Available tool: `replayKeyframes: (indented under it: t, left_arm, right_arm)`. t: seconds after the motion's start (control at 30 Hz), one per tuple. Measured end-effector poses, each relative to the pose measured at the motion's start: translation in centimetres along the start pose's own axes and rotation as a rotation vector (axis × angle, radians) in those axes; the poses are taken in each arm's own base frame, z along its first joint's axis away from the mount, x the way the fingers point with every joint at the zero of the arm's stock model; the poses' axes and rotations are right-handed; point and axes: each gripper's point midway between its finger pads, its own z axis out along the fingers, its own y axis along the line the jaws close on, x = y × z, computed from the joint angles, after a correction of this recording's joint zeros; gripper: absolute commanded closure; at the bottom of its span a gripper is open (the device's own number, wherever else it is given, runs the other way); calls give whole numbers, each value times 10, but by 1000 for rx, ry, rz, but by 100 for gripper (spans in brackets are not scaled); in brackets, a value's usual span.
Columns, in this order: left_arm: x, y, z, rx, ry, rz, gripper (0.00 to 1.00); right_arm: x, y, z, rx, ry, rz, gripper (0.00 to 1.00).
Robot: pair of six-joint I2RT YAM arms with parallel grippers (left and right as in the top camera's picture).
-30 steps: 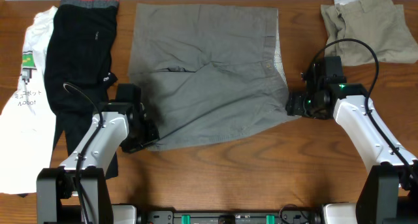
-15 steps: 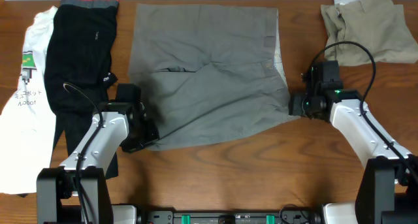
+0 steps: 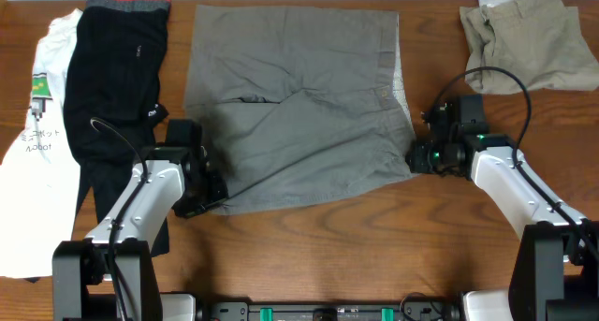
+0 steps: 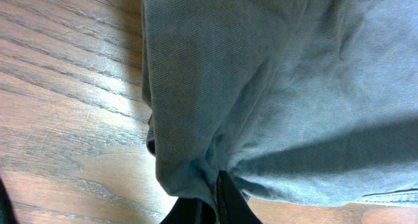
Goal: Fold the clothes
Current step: 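Grasp the bottom hem corners of the grey shorts with both grippers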
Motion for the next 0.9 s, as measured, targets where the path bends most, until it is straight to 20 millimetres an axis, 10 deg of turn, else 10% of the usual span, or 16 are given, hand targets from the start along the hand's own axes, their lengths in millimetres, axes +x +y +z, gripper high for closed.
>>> replayKeyframes:
  t: [0.67,0.9]
  left_arm:
    - [-8,-3,0,12,-33,4,94]
    - [-9,-3,0,13,-36,5,94]
  right_arm:
    - [21,-5,17,-3,43,-49,63]
    - [24,-6,21,-5,33,-56,99]
